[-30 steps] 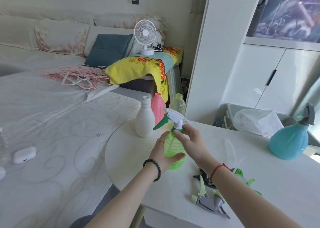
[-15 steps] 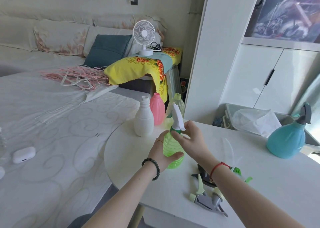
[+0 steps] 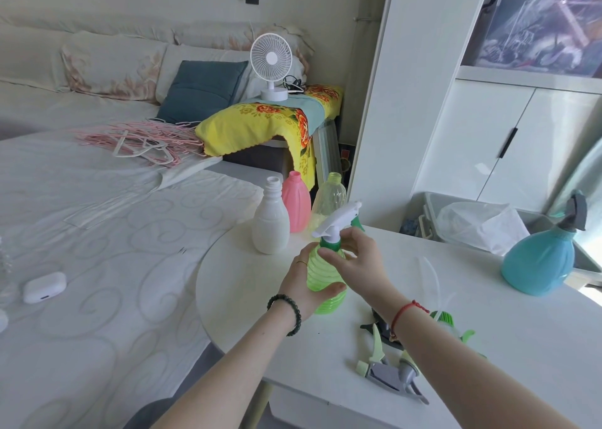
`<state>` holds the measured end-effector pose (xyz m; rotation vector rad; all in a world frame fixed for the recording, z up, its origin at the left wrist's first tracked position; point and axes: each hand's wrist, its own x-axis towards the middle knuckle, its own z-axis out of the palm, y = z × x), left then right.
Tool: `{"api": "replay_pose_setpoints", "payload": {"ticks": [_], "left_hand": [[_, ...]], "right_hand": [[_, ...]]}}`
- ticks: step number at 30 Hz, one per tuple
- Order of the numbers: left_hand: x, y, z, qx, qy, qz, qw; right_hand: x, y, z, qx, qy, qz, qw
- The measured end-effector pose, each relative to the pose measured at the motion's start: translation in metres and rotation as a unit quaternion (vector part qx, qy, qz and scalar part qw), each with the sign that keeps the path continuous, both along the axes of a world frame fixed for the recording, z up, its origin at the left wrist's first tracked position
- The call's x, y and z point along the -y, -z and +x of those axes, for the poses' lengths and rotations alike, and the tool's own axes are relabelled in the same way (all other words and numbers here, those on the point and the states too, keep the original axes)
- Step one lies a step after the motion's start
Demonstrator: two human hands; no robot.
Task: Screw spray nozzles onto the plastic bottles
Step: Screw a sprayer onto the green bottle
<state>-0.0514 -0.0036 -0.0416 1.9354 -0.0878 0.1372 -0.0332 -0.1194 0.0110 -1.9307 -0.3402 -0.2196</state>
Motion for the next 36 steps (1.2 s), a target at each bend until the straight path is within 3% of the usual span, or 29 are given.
{"api": "replay_pose_setpoints", "payload": {"ticks": [7,11,17,24,32,36], "left_hand": [[-0.019,-0.015,-0.005,-0.021,0.086,0.023,0.996],[-0.029,-0.059,-0.002,0.034,0.032,-0.052,0.998],[-0.013,-0.098,0.01,0.081,-0.006,0.16,0.984],[-0.012,-0.1,0.011,0.071,-0.037,0.162,0.984],[-0.013,-0.101,0.01,0.057,-0.039,0.153,0.986],[-0.013,-0.101,0.009,0.056,-0.037,0.145,0.987]], "right_hand": [[-0.008,0.006,0.001,-0.019,0.051,0.025,0.998],[-0.012,0.007,0.001,-0.021,0.057,0.061,0.996],[-0.018,0.01,-0.004,-0.014,0.085,0.097,0.991],[-0.021,0.017,-0.018,0.001,-0.011,0.099,0.995],[-0.023,0.012,-0.01,0.003,0.075,0.125,0.989],[-0.014,0.015,-0.016,0.003,-0.019,0.113,0.993]]}}
